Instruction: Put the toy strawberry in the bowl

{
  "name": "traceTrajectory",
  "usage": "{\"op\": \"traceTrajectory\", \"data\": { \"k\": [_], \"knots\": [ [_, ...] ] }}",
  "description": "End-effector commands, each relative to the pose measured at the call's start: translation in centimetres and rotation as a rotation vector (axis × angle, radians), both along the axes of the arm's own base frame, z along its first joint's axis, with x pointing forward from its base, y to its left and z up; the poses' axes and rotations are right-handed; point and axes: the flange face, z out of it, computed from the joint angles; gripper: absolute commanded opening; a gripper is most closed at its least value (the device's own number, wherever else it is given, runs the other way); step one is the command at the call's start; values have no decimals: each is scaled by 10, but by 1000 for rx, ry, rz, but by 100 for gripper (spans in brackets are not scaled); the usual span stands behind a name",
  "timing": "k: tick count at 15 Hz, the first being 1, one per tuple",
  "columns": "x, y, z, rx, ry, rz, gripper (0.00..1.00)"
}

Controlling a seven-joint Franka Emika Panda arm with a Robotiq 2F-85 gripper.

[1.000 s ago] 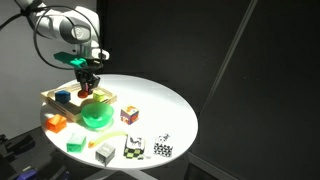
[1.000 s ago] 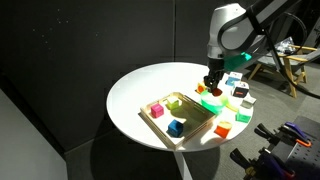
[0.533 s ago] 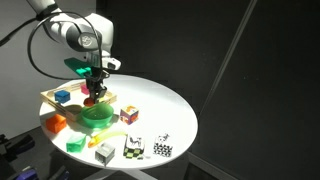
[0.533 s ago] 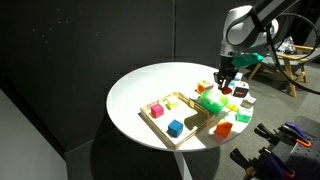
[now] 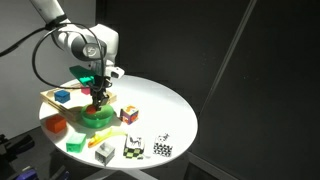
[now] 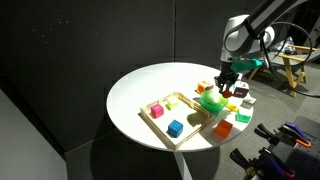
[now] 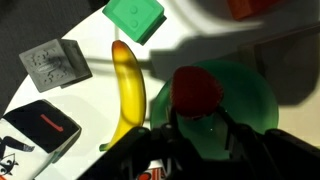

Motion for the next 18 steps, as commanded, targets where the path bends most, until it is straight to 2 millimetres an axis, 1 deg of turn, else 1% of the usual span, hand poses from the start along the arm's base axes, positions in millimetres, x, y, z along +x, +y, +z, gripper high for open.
{"op": "traceTrajectory", "data": {
  "k": [1,7,8,9,10,12,13,14,18],
  "knots": [
    [17,2,-9,-5,-9,-17,16],
    [29,11,-18,-10,-17,12,16],
    [29,14,-18,-16,-18,21,66],
    [30,16,-19,-17,-18,29,68],
    [30,19,-19,-18,-19,34,74],
    [30,23,-19,-16,-18,44,91],
    [29,26,-18,-13,-17,50,98],
    [28,28,-17,-11,-17,58,100],
    [20,39,-9,0,-5,93,100]
  ]
}}
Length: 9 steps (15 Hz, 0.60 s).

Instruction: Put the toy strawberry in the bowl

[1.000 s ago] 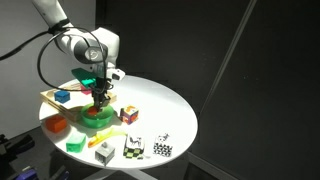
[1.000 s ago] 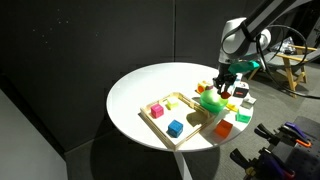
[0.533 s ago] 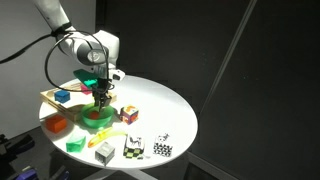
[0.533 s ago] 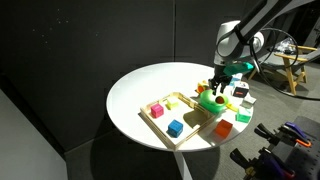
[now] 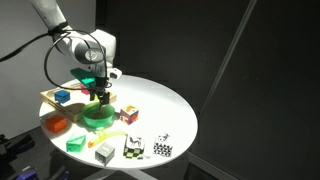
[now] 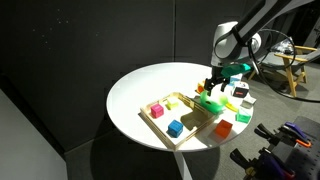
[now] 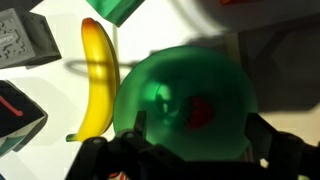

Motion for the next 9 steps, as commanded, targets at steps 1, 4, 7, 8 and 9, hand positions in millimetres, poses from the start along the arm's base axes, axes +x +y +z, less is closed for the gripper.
{"op": "traceTrajectory", "data": {
  "k": [1,4,7,8,9],
  "knots": [
    [-7,10,15,9,4,36,100],
    [-15,22,26,17,11,93,100],
    [-25,34,43,25,16,161,100],
    [-28,36,50,23,21,181,100],
    [-32,39,56,17,24,194,100]
  ]
}}
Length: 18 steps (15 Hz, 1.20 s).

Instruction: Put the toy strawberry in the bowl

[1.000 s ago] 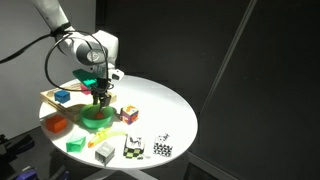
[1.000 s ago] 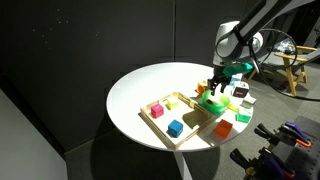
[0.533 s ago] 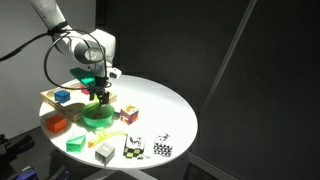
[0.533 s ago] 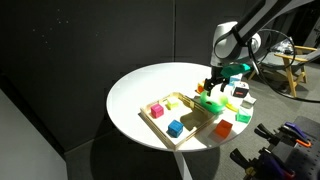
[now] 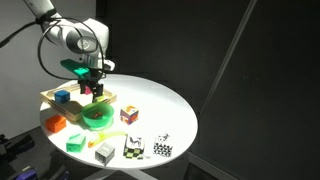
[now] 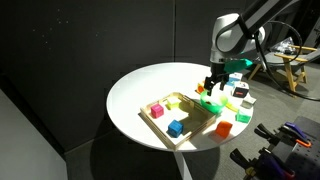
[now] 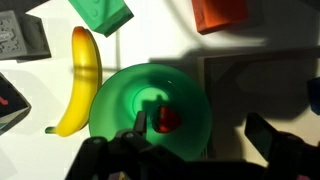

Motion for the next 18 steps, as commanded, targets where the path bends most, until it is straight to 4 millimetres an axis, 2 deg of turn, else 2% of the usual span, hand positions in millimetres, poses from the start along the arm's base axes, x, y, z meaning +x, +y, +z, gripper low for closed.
{"op": "traceTrajectory", "data": {
  "k": [1,8,18],
  "knots": [
    [-21,7,31,-14,9,71,100],
    [-42,21,71,-65,-2,128,100],
    [-55,35,126,-28,-110,122,100]
  ]
}}
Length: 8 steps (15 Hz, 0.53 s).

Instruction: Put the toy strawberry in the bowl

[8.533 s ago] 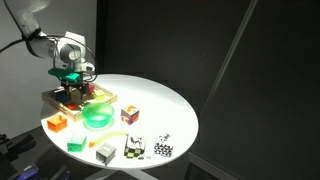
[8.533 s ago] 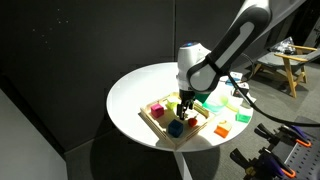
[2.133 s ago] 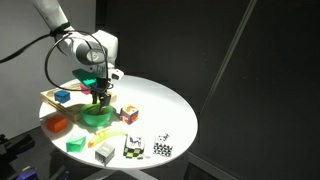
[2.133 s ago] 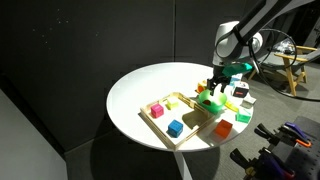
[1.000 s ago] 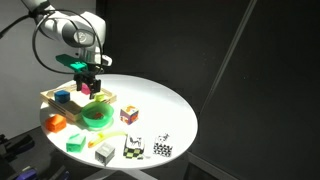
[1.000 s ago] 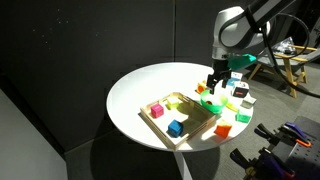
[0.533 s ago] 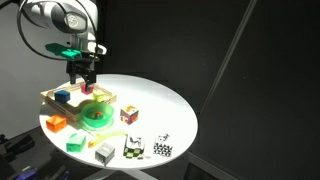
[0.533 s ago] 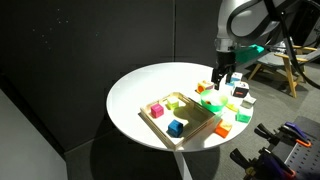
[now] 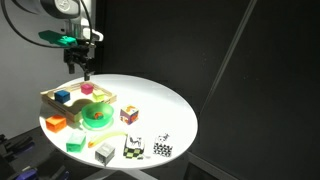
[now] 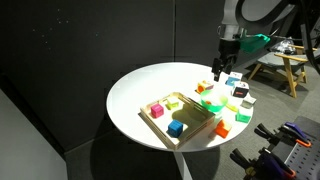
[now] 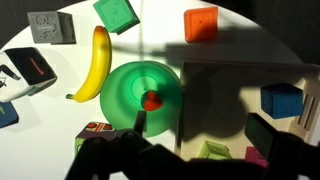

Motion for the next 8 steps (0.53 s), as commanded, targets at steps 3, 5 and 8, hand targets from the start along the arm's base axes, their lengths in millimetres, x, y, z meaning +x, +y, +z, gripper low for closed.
{"op": "traceTrajectory", "data": {
  "k": [3,5,8],
  "knots": [
    [-24,8,33,26,-10,0,100],
    [-31,10,42,31,-1,-1,100],
    [-40,12,55,31,17,3,100]
  ]
}}
